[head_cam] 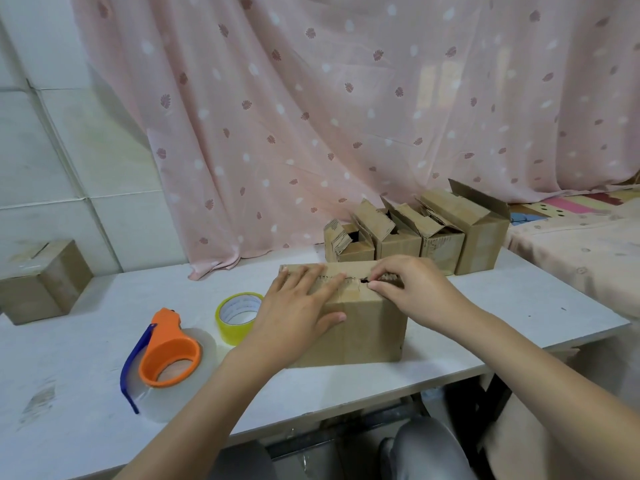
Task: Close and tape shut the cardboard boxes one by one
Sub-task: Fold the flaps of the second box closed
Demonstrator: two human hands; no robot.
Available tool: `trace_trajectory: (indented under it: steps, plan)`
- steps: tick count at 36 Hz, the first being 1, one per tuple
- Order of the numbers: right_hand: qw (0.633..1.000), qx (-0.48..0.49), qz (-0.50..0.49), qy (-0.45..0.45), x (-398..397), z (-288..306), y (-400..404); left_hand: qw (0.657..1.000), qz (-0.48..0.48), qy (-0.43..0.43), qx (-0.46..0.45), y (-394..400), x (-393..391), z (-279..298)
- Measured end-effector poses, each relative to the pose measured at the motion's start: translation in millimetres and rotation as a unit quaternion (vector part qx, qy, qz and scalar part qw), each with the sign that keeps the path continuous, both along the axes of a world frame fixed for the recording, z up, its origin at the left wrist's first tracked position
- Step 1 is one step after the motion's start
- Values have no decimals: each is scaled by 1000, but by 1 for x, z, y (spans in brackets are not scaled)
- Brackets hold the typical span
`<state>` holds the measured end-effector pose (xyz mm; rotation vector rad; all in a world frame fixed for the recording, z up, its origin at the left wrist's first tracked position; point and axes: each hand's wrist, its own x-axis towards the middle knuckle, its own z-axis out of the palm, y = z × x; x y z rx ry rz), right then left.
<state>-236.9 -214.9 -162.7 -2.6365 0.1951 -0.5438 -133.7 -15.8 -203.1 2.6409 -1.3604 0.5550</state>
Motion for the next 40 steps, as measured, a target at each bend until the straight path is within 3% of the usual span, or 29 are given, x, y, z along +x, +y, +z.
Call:
trace_trajectory:
  steps: [9, 17, 22, 25, 29, 32, 35, 40]
  plan:
    - [999, -32, 17, 6, -3, -1, 7, 1000, 3, 8, 15, 1, -4, 4]
    - [999, -24, 18, 20, -3, 1, 7, 996, -56, -65, -36, 1, -1, 2]
    - [999, -27, 18, 21, 1, 4, 3, 998, -58, -38, 5, -1, 0, 3]
    - [1000, 25, 9, 5, 7, 10, -3, 997, -60, -9, 39, -1, 2, 9]
    - [998, 34, 12, 55, 14, 17, -7, 995, -92, 21, 42, 1, 4, 15]
    - [991, -3, 31, 131, 14, 20, -4, 992, -108, 32, 56, 5, 8, 22]
    - [988, -30, 19, 148, 11, 21, -1, 992, -103, 45, 52, 10, 10, 27]
    - [975, -130, -27, 176, 2, 20, 6, 991, -130, 11, -33, 17, 9, 23]
